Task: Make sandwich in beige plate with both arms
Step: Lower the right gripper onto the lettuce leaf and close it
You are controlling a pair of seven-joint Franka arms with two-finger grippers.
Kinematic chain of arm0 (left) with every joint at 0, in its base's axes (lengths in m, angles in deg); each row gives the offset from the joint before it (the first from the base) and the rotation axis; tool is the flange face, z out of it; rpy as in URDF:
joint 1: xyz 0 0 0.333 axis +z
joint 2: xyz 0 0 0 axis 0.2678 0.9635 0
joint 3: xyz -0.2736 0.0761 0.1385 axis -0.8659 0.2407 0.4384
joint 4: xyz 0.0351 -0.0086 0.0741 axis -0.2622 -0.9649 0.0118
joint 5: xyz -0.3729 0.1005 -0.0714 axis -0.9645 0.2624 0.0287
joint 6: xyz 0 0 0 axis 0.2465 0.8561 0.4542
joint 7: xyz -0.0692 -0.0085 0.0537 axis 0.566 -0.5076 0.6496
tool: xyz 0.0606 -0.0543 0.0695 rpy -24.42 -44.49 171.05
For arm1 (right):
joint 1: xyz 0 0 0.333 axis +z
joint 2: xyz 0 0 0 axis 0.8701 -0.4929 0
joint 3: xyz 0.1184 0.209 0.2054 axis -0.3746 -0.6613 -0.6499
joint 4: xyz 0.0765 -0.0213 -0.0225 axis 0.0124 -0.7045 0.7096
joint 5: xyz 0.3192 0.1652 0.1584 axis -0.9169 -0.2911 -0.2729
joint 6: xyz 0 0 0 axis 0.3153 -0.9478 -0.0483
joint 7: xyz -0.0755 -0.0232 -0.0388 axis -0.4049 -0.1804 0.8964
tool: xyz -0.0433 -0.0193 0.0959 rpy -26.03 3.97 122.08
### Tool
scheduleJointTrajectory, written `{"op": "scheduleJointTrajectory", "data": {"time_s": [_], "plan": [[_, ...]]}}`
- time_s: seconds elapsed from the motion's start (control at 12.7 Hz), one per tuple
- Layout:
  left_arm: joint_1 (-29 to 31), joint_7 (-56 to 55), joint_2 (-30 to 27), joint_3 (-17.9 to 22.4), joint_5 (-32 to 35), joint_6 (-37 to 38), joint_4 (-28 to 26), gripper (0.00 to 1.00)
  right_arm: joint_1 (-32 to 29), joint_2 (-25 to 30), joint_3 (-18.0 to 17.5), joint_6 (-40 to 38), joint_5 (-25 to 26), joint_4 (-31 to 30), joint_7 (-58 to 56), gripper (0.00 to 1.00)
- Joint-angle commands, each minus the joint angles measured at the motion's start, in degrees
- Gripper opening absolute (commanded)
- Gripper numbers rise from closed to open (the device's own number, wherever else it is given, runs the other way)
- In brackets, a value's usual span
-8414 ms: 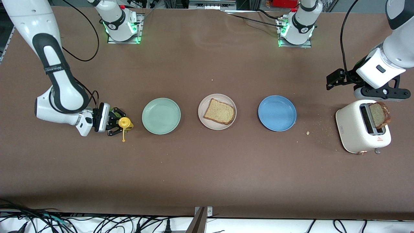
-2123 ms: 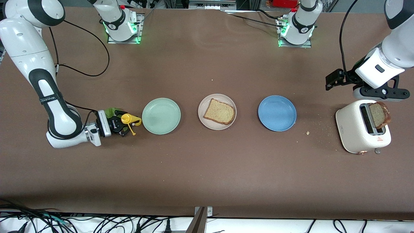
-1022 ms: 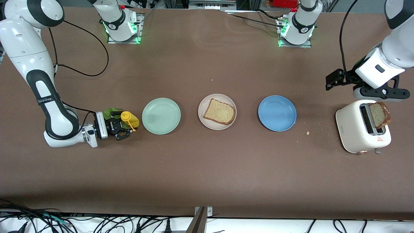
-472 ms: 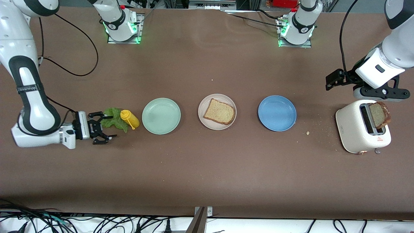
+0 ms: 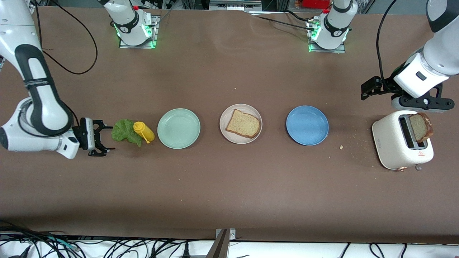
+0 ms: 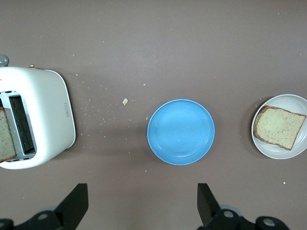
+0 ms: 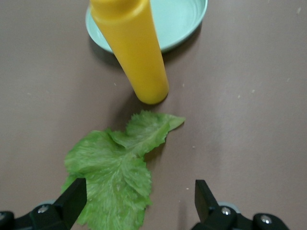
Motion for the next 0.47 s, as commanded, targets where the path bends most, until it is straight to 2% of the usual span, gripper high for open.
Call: {"op": "scheduleJointTrajectory", "data": {"time_s": [0.0, 0.31, 0.39], "plan": [[-0.3, -0.38, -0.59, 0.13, 0.71, -0.22, -0.4, 1.0, 3.31, 4.45, 1.26, 9.39, 0.25, -9.59, 2.37, 1.0], [0.05, -0.12, -0.59, 0.13, 0.71, -0.13, -0.4, 1.0, 4.46, 3.23, 1.09, 16.61, -0.29, -12.77, 3.25, 0.98], [0.23, 0.06, -0.51, 0.13, 0.71, -0.13, -0.4, 1.0, 4.64, 3.31, 1.09, 17.23, -0.37, -13.03, 2.99, 0.81]]}}
